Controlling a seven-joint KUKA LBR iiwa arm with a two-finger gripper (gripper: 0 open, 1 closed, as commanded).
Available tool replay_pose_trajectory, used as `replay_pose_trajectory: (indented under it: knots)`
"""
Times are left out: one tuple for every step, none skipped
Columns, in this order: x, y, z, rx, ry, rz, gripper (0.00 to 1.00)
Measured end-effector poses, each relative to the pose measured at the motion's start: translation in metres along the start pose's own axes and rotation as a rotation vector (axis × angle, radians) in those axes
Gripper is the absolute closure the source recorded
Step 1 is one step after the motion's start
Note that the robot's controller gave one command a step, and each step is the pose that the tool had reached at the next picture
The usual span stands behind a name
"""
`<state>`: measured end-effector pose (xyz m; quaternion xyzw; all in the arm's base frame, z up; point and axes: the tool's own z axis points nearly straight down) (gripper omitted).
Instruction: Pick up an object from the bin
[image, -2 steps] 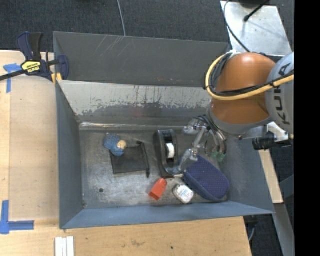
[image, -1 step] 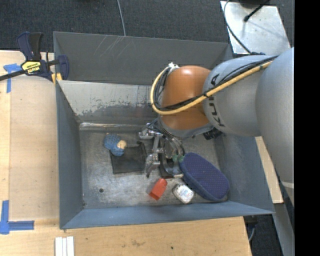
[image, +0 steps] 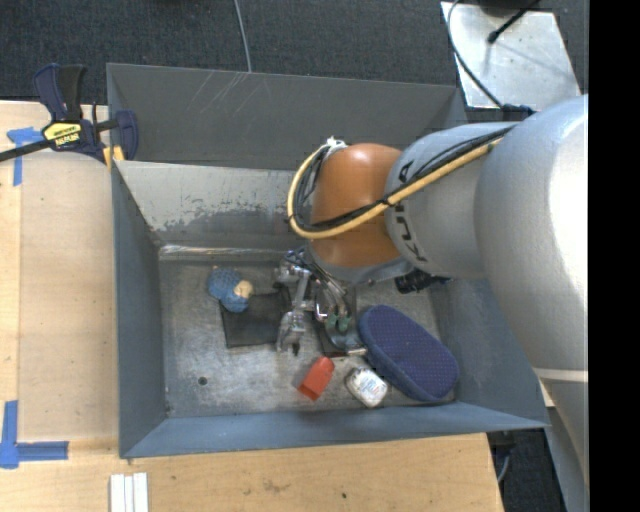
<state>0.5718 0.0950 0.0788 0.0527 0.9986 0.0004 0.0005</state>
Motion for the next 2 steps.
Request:
replay_pose_trajectory:
  knots:
    - [-0.003, 0.001, -0.003, -0.002, -0.008, 0.0, 1.0]
    - [-0.002, -0.033, -0.126, 0.001, -0.01, -0.229, 1.0]
